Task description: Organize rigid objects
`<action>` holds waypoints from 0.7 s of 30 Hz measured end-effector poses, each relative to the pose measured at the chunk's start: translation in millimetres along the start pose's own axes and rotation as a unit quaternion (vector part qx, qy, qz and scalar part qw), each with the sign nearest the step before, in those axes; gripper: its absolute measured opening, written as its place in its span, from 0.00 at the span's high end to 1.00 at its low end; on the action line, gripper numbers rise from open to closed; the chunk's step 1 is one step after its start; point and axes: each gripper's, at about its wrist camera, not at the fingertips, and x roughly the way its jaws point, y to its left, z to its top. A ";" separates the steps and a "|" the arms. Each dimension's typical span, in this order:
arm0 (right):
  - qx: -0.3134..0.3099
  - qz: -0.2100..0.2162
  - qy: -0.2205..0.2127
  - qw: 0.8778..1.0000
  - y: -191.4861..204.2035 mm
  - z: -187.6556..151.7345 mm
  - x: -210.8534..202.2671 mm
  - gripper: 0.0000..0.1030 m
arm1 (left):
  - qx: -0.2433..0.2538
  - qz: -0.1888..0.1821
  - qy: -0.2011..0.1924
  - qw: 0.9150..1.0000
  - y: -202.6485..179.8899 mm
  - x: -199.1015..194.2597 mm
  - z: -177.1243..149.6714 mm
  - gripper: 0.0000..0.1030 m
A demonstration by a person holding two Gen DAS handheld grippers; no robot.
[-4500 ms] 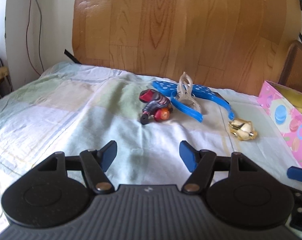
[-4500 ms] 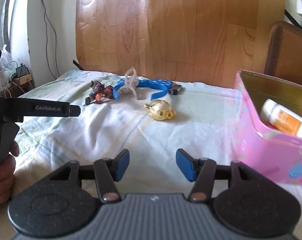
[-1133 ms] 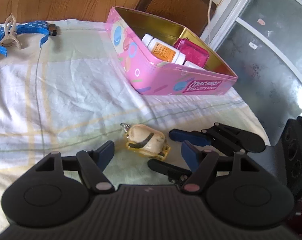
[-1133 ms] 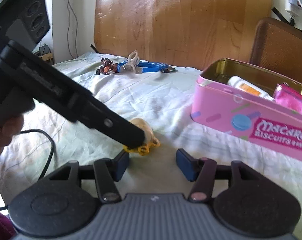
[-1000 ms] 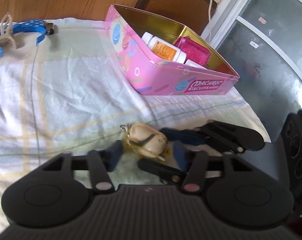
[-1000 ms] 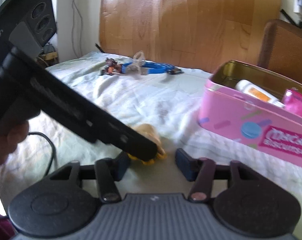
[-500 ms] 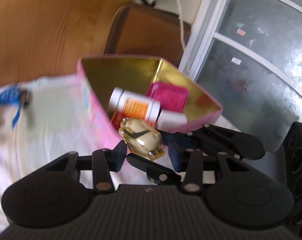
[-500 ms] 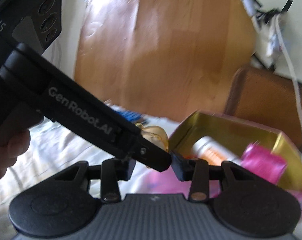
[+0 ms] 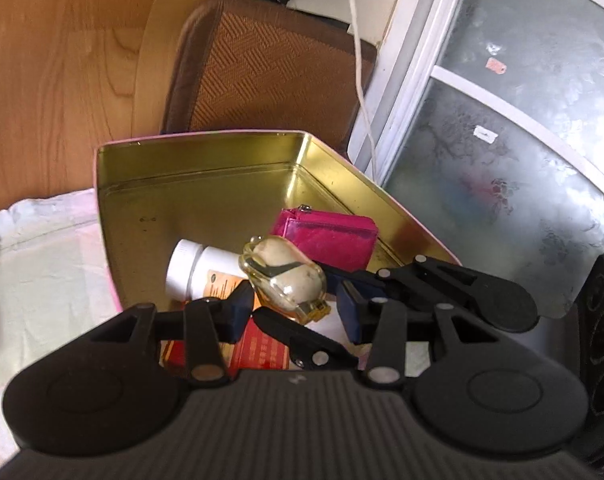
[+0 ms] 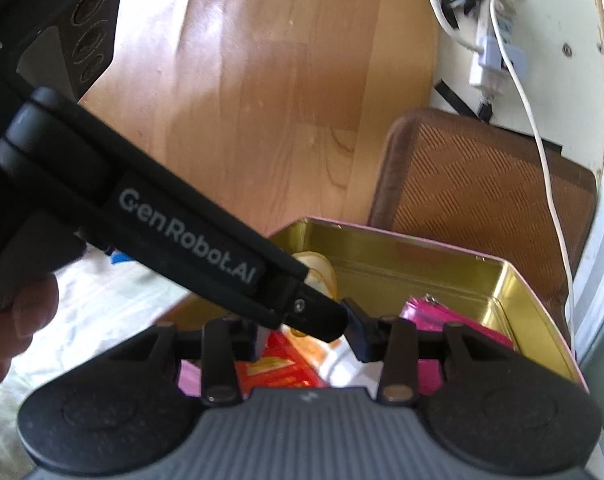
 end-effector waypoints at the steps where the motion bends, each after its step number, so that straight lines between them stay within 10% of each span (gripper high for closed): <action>1: 0.002 0.001 0.005 1.000 -3.0 -0.7 3.7 0.63 | -0.002 -0.001 0.003 1.000 0.5 3.7 0.8 0.54; 21: 0.014 -0.024 0.012 1.000 -7.4 1.3 9.0 0.60 | -0.020 0.021 0.002 1.000 1.4 13.2 -2.8 0.43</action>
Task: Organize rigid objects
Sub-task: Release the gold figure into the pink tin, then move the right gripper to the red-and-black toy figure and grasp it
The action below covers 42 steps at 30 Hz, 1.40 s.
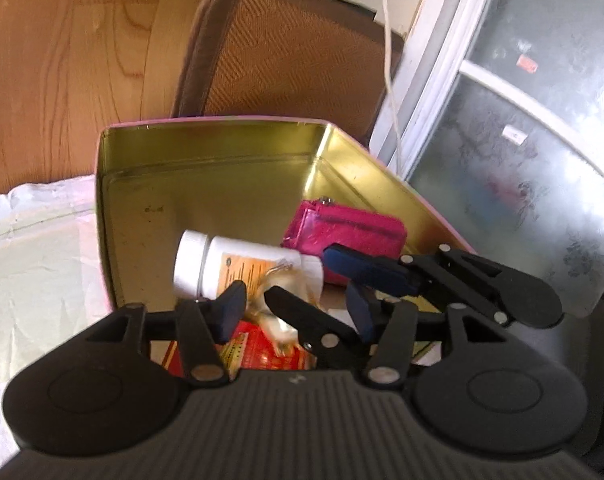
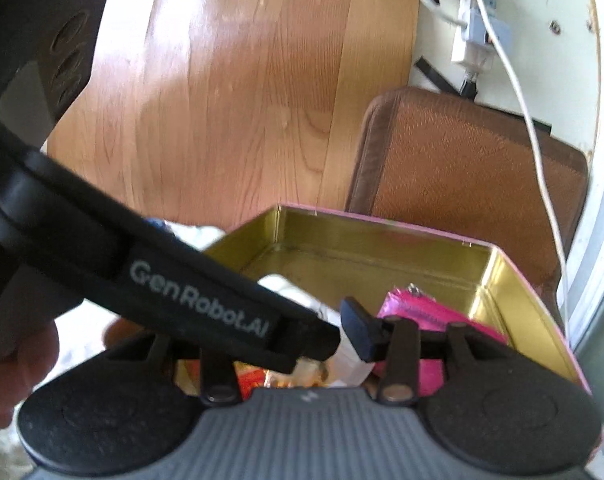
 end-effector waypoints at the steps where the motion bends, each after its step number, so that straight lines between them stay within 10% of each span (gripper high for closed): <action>1: -0.001 0.000 -0.005 1.000 1.5 1.7 -4.7 0.59 | 0.000 0.000 -0.006 1.000 -1.0 -5.6 0.2 0.43; 16: -0.003 0.025 -0.060 0.998 55.9 6.6 -69.6 0.52 | 0.013 0.040 -0.107 0.993 2.0 -107.7 -33.1 0.39; 25: -0.037 0.074 -0.035 0.996 118.7 11.0 -55.5 0.51 | -0.030 0.161 -0.127 0.978 81.9 -160.8 -80.3 0.38; 30: -0.058 0.106 -0.011 0.993 156.6 12.4 -35.6 0.51 | -0.115 0.233 -0.111 0.959 161.5 -178.6 -115.0 0.38; 35: -0.044 0.156 0.030 0.986 190.5 24.5 2.9 0.51 | -0.226 0.299 -0.110 0.920 233.0 -192.0 -137.5 0.38; 42: -0.024 0.197 0.063 0.978 234.1 50.0 68.7 0.51 | -0.257 0.329 -0.154 0.896 238.7 -204.0 -137.3 0.38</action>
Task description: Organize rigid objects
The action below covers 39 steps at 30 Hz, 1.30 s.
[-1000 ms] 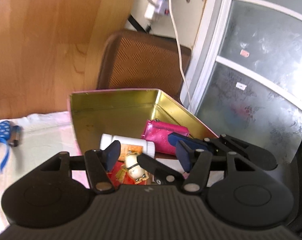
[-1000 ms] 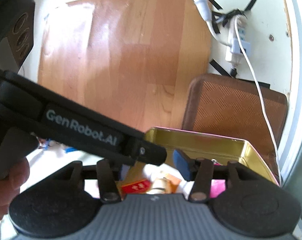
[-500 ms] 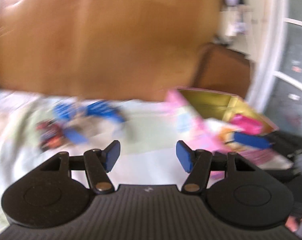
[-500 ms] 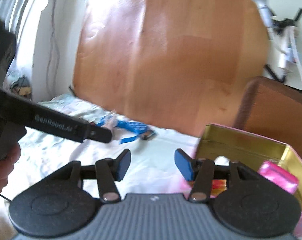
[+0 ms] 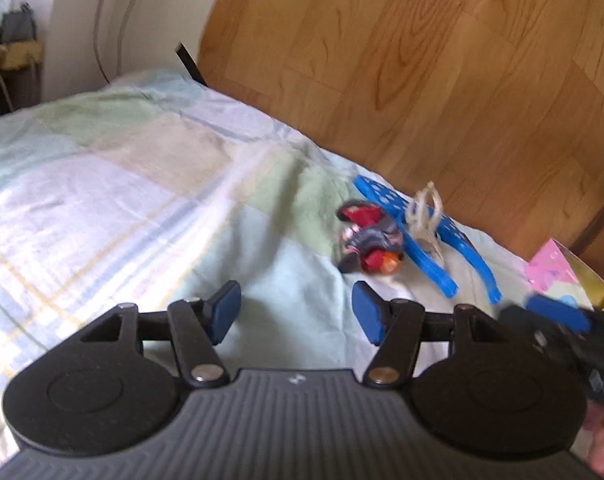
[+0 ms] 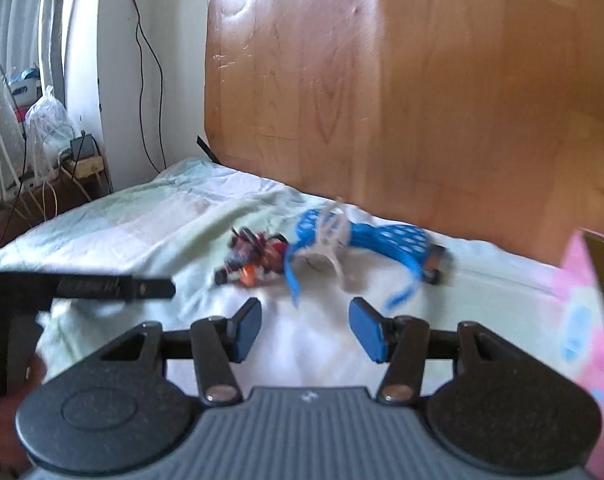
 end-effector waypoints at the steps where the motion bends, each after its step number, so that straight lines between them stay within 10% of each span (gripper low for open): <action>1: 0.003 0.008 0.001 1.000 2.8 5.9 9.0 0.51 | 0.001 0.007 -0.005 1.000 -0.3 -1.3 0.2 0.38; 10: -0.053 0.016 0.014 0.998 45.1 26.7 79.9 0.41 | -0.032 0.028 -0.018 0.999 19.9 -4.9 4.2 0.38; 16: -0.092 -0.012 0.019 0.996 59.7 22.6 100.7 0.74 | -0.014 0.030 -0.014 0.999 11.4 -3.9 2.7 0.38; 39: 0.024 0.014 0.013 1.000 10.1 -49.6 -43.5 0.75 | 0.040 0.021 -0.043 0.998 -3.7 -10.0 -2.7 0.32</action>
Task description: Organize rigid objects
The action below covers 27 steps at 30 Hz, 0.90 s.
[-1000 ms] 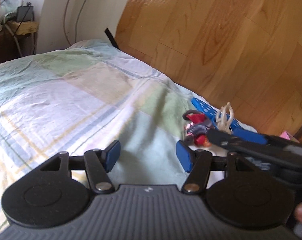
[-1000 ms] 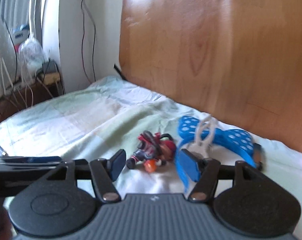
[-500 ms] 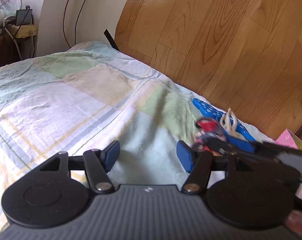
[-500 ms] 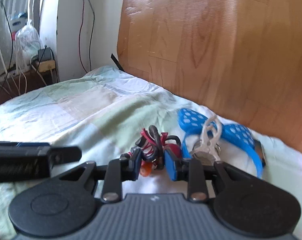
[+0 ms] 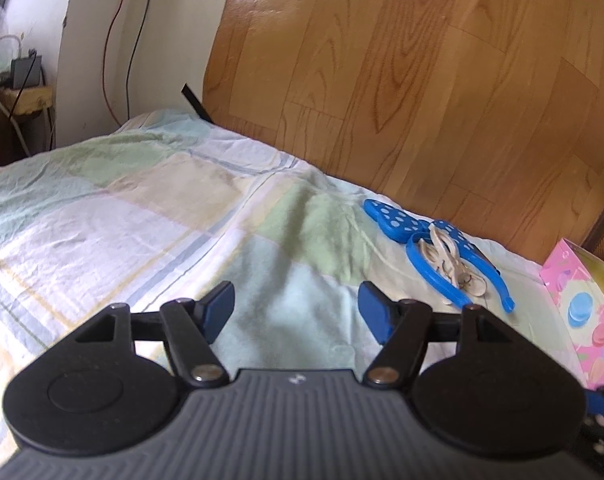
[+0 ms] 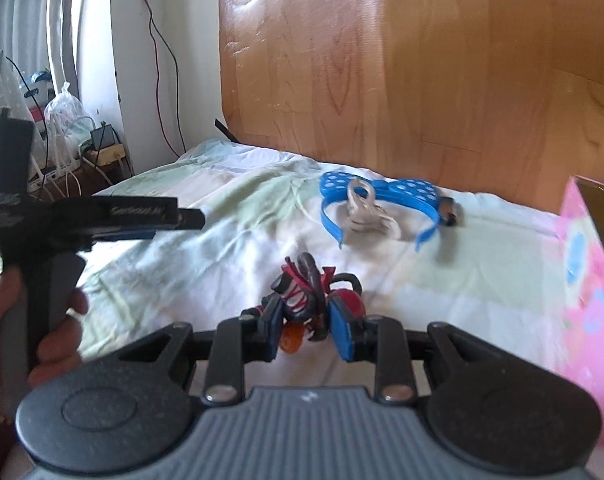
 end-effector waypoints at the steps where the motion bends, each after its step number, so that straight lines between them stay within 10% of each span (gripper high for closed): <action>1: 0.004 -0.001 -0.002 1.000 -1.5 -3.5 -5.6 0.75 | 0.005 0.001 -0.002 1.000 -1.5 -0.8 -0.6 0.32; 11: 0.051 -0.019 -0.008 0.998 -24.4 -41.5 -54.0 0.75 | 0.067 -0.010 -0.013 0.998 -23.0 -7.3 -7.4 0.32; 27: 0.097 -0.054 -0.035 0.993 -62.3 -78.7 -111.0 0.75 | 0.125 -0.132 0.059 0.982 -77.1 -31.4 -35.0 0.32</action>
